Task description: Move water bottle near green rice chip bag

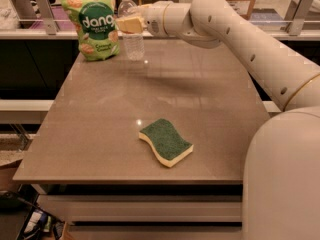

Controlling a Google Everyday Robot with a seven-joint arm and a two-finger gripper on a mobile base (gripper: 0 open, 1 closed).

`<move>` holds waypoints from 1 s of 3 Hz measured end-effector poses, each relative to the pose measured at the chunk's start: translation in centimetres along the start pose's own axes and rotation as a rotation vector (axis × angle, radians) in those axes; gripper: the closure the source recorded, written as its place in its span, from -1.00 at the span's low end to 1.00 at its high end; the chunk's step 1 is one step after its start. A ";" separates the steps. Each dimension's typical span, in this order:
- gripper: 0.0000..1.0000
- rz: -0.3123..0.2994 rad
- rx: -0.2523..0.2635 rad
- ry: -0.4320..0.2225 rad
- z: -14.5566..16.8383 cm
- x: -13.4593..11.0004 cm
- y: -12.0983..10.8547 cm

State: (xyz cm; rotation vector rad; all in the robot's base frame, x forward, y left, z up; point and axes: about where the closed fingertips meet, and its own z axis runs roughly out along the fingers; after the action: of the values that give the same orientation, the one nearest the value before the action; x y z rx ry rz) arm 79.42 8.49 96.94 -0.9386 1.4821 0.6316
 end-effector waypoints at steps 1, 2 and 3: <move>1.00 -0.005 0.021 0.000 0.5 1.1 -0.6; 1.00 -0.001 0.035 0.011 0.8 2.3 -0.8; 1.00 0.005 0.041 0.017 1.0 3.2 -0.7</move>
Offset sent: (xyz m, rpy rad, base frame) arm 0.0175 -0.0107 -0.0356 -0.0161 0.0049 -0.0633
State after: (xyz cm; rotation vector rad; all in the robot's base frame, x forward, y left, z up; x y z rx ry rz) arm 80.69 8.35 93.72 -0.9107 1.5075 0.5965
